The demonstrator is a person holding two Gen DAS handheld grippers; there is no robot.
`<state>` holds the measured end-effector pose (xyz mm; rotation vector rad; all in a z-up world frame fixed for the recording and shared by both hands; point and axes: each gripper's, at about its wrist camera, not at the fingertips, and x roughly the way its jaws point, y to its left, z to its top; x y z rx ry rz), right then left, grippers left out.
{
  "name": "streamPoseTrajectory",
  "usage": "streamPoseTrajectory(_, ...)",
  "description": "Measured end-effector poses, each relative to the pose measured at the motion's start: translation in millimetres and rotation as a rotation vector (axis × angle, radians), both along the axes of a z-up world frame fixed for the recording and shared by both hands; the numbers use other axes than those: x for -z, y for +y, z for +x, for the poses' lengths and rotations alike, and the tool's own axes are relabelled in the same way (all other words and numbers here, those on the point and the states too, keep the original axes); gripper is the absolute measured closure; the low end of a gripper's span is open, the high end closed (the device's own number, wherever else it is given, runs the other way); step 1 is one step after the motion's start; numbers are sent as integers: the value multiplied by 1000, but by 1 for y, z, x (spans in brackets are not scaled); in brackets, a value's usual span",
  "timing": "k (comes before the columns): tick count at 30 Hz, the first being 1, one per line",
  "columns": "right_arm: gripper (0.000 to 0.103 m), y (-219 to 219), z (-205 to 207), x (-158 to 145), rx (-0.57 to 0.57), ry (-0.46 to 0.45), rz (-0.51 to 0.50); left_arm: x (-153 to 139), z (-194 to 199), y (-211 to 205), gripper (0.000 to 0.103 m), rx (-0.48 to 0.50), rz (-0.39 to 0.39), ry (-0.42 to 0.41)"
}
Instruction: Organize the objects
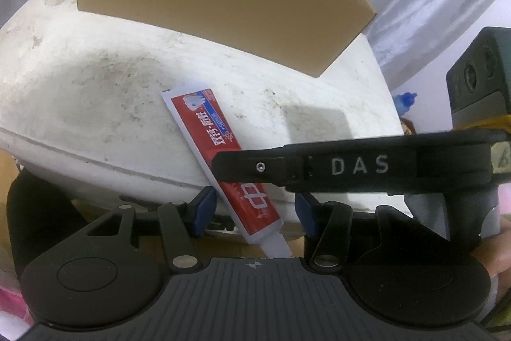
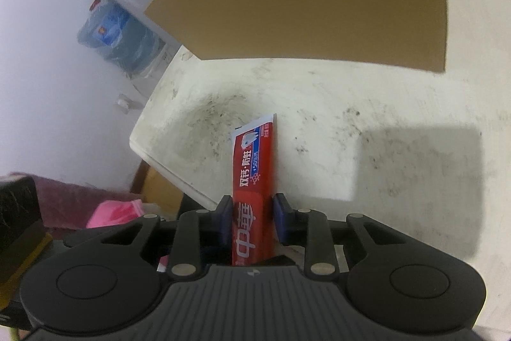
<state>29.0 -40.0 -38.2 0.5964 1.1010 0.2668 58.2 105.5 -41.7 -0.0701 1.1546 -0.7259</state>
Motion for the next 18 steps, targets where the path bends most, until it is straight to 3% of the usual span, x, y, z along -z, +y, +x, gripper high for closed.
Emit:
streamPoseTrajectory(12,72,-32,-4,28,120,59,276,-11,-9,-6,50,13,7,-106)
streamPoseTrajectory(18,72,-47,-6,41,179,88,387,-7,-5,-10,50,24,-15,-96)
